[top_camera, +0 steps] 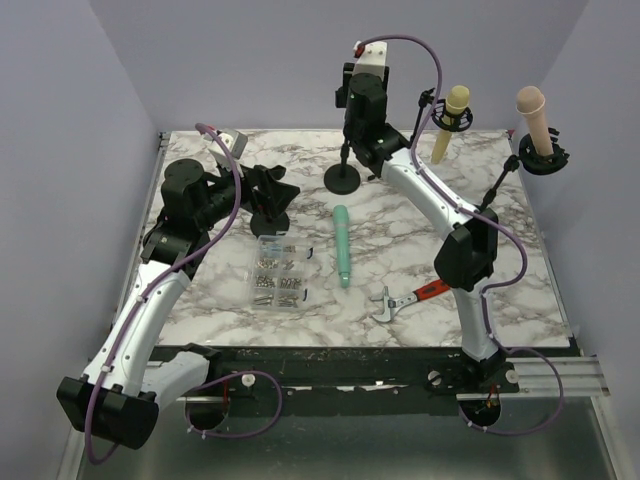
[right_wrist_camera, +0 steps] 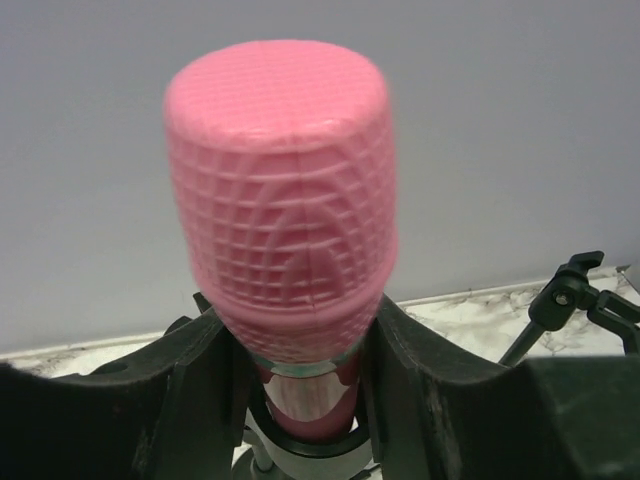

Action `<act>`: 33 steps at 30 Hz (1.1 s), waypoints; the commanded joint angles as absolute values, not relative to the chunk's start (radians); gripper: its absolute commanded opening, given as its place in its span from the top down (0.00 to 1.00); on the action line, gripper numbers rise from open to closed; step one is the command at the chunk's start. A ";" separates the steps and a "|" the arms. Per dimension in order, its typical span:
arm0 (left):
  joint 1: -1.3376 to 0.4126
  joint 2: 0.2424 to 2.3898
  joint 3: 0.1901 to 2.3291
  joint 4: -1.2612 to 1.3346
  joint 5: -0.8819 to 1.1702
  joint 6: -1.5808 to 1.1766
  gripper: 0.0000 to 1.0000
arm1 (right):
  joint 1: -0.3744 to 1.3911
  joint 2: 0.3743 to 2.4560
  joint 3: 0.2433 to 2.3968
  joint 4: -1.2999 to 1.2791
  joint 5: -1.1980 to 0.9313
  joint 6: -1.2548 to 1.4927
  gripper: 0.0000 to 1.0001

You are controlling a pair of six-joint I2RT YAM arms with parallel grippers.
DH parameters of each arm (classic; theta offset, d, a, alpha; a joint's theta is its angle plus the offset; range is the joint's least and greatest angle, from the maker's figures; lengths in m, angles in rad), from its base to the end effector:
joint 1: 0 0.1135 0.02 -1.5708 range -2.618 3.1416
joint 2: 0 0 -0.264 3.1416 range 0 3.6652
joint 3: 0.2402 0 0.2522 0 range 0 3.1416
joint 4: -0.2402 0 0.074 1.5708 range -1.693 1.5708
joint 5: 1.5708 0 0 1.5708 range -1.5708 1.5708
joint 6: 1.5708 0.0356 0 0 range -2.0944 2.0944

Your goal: Remove the microphone from the stand

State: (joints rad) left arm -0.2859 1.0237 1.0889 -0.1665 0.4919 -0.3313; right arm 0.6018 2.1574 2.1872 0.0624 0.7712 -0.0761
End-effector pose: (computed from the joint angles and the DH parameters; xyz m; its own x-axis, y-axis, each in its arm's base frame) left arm 0.2140 -0.0804 0.4041 -0.3192 -0.2050 -0.9252 0.6298 0.6836 -0.3688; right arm 0.4330 0.2673 0.4098 0.0630 -0.0228 -0.9977 0.1714 0.9851 -0.0117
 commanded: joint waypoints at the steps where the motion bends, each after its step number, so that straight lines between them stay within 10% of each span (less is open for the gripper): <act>1: -0.292 1.029 1.084 -0.159 0.516 -0.313 0.01 | 0.602 2.142 2.171 0.115 0.721 -0.080 0.55; 18: -0.291 1.070 1.093 -0.168 0.503 -0.312 0.01 | 0.578 2.018 2.020 0.116 0.107 -0.070 0.92; 33: -0.291 1.252 1.346 -0.125 0.462 -0.424 0.02 | 0.524 2.023 2.044 0.059 -0.285 -0.010 0.99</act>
State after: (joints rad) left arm -0.2859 1.1820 1.2266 -0.1638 0.4797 -0.4026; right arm 0.5327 2.0323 2.0094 0.0875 -0.1589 -0.0509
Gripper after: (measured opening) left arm 0.980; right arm 0.458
